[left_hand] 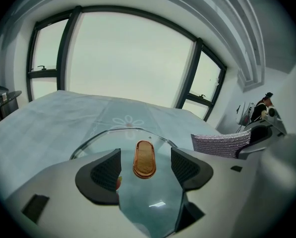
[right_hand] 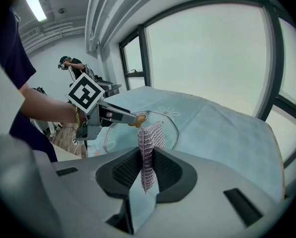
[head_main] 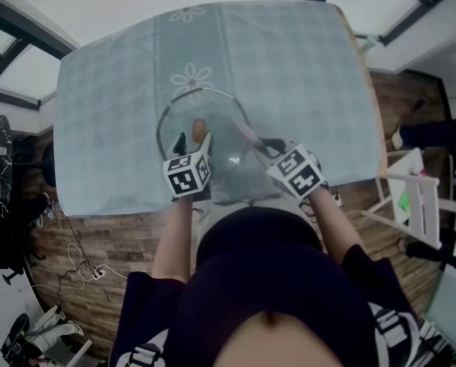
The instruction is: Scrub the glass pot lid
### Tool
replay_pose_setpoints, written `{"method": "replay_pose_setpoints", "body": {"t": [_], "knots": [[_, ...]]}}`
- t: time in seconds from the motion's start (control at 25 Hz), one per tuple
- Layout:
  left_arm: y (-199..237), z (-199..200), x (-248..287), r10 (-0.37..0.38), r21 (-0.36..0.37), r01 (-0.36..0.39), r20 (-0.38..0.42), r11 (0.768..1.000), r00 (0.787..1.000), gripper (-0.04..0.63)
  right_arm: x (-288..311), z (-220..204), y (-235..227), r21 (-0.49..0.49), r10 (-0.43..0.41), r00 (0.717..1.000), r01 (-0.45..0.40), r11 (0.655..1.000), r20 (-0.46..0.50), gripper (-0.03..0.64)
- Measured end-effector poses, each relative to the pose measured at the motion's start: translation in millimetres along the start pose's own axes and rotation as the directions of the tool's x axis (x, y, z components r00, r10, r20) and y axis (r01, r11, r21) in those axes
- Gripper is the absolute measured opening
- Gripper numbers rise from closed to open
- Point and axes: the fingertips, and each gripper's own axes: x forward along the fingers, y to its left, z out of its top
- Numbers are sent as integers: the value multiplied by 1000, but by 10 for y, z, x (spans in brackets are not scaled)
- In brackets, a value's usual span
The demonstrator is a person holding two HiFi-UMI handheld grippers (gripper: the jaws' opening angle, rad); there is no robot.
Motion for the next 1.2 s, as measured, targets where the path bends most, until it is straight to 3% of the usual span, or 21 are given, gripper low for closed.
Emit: {"method": "replay_pose_setpoints", "body": {"t": [0.44,0.84,1.2], "knots": [[99,-22,334,56,82,-54,-22,995,998,318,80,-68,-29,26,13,1000,-12,1000,-18,77],[131,-76,478,142,170,-134,-36,976,989,318,103,-122,-21,71,9,1000,-7,997,-22,77],[145,-86,555,173,223,-158,-48,962,984,313,127,-150,-35,106,2,999,1,994,-32,77]]}}
